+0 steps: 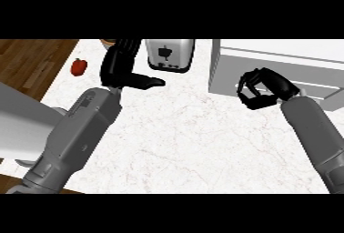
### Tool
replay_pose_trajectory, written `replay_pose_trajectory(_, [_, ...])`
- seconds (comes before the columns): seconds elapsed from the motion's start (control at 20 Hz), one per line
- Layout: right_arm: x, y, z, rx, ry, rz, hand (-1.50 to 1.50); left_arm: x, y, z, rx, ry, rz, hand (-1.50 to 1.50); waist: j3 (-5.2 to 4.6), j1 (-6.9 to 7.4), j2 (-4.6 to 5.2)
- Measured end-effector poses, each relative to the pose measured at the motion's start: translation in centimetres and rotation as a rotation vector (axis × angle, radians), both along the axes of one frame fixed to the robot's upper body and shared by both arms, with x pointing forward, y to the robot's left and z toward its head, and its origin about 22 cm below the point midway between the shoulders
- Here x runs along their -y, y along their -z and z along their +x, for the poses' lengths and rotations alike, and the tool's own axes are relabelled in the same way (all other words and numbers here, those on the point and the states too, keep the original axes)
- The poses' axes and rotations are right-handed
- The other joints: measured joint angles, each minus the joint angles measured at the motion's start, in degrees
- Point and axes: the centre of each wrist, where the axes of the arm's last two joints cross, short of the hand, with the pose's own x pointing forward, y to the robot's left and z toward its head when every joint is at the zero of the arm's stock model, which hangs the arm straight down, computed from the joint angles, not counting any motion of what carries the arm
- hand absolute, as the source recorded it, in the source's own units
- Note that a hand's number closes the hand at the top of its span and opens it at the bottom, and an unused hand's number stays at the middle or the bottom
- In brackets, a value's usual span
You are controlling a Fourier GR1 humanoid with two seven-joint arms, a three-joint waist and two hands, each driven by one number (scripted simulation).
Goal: Pick up the cup, place it into the drawer and close the drawer
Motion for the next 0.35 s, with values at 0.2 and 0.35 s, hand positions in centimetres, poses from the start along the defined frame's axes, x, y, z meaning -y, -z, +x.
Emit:
replay_pose_trajectory(0.2, [0.75, -0.31, -0.13, -0.027, -0.011, 0.04, 1.5, -0.24, 0.07, -0.15, -0.001, 0.016, -0.011, -1.5, 0.16, 0.59, 0.22])
replay_pose_trajectory(0.35, [1.17, -0.55, -0.21, -0.041, -0.02, 0.057, 1.5, -0.6, 0.19, -0.24, -0.002, 0.019, -0.012, -1.5, 0.28, 0.92, 0.42])
